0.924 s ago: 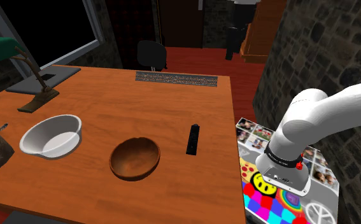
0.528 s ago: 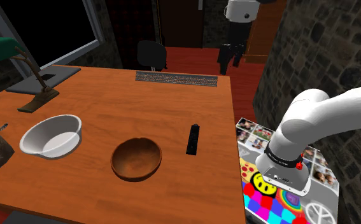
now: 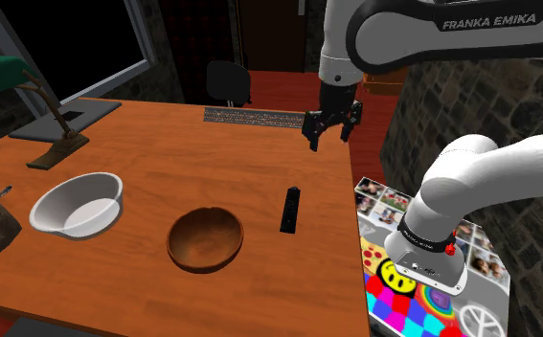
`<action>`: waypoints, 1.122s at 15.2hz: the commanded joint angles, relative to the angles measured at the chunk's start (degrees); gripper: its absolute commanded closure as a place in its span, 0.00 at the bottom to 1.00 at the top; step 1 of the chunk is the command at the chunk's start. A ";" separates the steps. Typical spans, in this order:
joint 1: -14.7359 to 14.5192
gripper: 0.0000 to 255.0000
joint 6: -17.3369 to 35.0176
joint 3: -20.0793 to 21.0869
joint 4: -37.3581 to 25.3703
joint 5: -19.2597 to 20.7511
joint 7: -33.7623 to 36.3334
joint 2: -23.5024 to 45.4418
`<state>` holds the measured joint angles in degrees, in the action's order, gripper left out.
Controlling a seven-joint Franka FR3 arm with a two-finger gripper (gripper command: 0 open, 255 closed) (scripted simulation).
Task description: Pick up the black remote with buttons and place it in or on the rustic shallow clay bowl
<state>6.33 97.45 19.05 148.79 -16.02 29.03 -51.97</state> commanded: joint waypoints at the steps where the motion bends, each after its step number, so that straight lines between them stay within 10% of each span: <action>1: 0.85 0.00 2.70 3.92 1.32 -2.73 6.62 1.15; 12: 10.40 0.00 21.27 27.89 1.48 -13.34 40.40 17.73; 17: 10.98 0.00 26.09 30.35 3.66 -14.20 40.48 20.32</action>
<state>17.16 122.45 48.74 152.07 -30.01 69.27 -32.29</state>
